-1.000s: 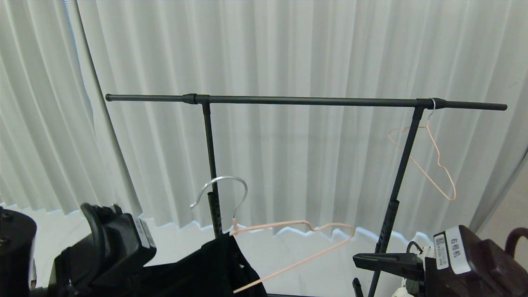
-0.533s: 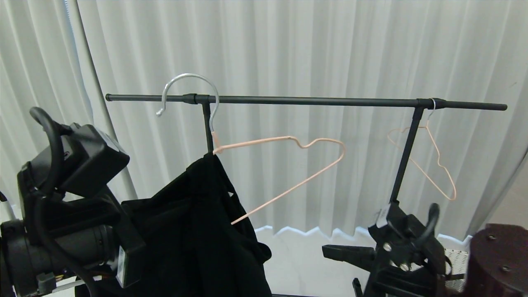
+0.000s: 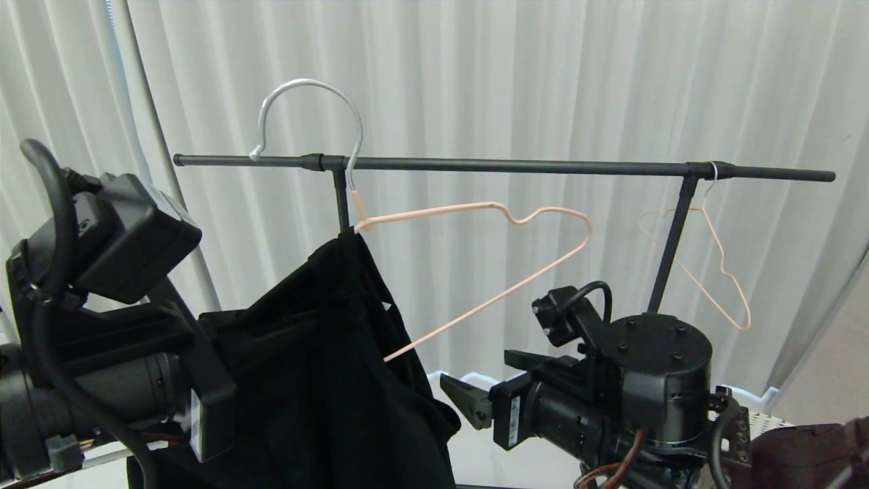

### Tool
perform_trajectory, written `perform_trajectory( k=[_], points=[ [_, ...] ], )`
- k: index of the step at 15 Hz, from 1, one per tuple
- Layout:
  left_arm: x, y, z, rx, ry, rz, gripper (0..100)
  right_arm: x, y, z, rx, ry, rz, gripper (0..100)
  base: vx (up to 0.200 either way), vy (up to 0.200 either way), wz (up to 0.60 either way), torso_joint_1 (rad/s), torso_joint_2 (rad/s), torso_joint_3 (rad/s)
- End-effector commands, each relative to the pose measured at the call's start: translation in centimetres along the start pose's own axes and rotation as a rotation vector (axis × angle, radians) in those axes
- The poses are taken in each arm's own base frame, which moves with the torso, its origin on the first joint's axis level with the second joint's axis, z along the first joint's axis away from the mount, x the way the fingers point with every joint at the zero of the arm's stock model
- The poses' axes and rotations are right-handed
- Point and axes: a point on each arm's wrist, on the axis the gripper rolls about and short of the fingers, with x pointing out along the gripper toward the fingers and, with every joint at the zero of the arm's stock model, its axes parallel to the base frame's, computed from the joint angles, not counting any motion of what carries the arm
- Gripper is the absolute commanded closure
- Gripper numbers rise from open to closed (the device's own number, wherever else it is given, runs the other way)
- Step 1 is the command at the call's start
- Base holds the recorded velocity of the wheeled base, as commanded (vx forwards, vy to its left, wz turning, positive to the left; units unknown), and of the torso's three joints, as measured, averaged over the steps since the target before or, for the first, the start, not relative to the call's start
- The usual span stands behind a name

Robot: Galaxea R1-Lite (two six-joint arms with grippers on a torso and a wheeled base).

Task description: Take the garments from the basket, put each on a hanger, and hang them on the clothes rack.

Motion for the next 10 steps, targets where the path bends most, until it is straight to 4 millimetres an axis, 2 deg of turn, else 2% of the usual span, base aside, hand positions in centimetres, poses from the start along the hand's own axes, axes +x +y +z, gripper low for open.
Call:
perform_trajectory(
  k=[1,2,5,10],
  points=[
    [0.0,0.0,0.0,0.001,-0.001,-0.002,100,0.3,0.6,-0.9,-0.012,0.028,0.014,0,0.0,0.0,0.0,0.0,0.0,0.0],
    [0.0,-0.2,0.1,0.004,-0.004,-0.012,100,0.1,1.5,-1.6,-0.023,0.05,0.044,0,0.0,0.0,0.0,0.0,0.0,0.0],
    [0.0,-0.5,0.1,0.01,-0.006,-0.028,100,-0.4,2.5,-3.0,-0.046,0.094,0.073,0,0.0,0.0,0.0,0.0,0.0,0.0],
    [0.1,-0.8,0.2,0.017,-0.012,-0.049,100,0.1,2.1,-4.3,-0.066,0.13,0.03,0,0.0,0.0,0.0,0.0,0.0,0.0]
  ],
)
